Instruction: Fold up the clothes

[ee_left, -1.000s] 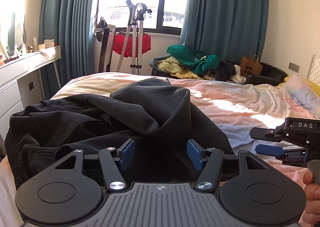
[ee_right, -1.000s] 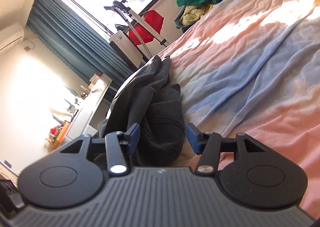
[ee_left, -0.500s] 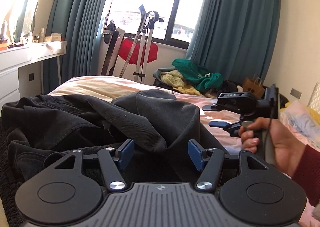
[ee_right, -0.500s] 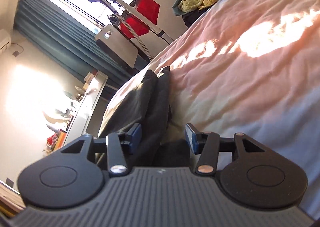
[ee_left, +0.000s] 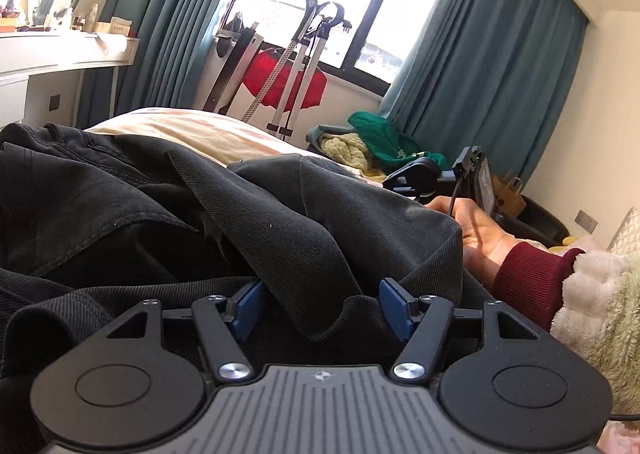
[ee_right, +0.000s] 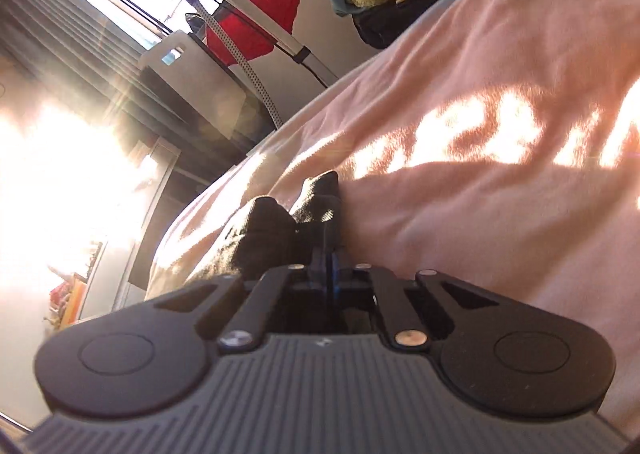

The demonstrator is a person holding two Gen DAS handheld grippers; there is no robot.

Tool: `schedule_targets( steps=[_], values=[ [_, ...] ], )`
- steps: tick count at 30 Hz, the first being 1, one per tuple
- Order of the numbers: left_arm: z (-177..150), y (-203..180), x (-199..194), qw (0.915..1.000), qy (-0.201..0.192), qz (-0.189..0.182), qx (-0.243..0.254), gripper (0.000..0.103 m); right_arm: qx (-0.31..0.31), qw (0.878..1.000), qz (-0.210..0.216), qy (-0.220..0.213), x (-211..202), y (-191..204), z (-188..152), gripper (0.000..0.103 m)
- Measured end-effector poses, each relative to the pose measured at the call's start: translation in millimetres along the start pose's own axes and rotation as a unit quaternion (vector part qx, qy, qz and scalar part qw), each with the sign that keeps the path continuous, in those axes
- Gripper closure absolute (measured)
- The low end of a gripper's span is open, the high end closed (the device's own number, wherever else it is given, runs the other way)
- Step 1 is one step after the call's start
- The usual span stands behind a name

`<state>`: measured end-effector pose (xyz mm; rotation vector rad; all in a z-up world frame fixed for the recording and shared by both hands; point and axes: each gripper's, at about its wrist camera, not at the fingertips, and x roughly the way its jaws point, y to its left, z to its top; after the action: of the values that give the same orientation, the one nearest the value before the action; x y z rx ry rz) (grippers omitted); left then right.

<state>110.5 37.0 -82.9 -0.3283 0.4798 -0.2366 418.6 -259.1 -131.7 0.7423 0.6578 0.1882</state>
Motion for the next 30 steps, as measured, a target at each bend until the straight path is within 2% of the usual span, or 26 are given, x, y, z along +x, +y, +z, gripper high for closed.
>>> schedule_targets(
  steps=[5, 10, 14, 18, 22, 27, 30],
  values=[
    [5, 11, -4, 0.9996, -0.002, -0.008, -0.025, 0.039, -0.007, 0.995, -0.034, -0.091, -78, 3, 20, 0.098],
    [10, 8, -19, 0.9996, -0.007, -0.018, -0.023, 0.039, -0.017, 0.975, -0.102, -0.195, -192, -16, 32, 0.098],
    [12, 1, -42, 0.9995, -0.021, -0.024, -0.004, 0.039, 0.000, 0.957, -0.154, -0.245, -284, -47, 18, 0.098],
    [11, -3, -62, 0.9993, -0.019, -0.032, -0.005, 0.039, 0.041, 0.937, -0.198, -0.285, -356, -88, -17, 0.098],
    [12, -1, -77, 0.9991, -0.008, -0.038, -0.017, 0.038, 0.103, 0.928, -0.207, -0.292, -400, -124, -57, 0.098],
    [13, 5, -90, 0.9973, 0.028, -0.042, -0.053, 0.036, 0.136, 0.933, -0.222, -0.247, -412, -155, -100, 0.098],
    [14, 11, -100, 0.9932, 0.057, -0.051, -0.088, 0.031, 0.168, 0.936, -0.207, -0.228, -409, -170, -111, 0.098]
  ],
)
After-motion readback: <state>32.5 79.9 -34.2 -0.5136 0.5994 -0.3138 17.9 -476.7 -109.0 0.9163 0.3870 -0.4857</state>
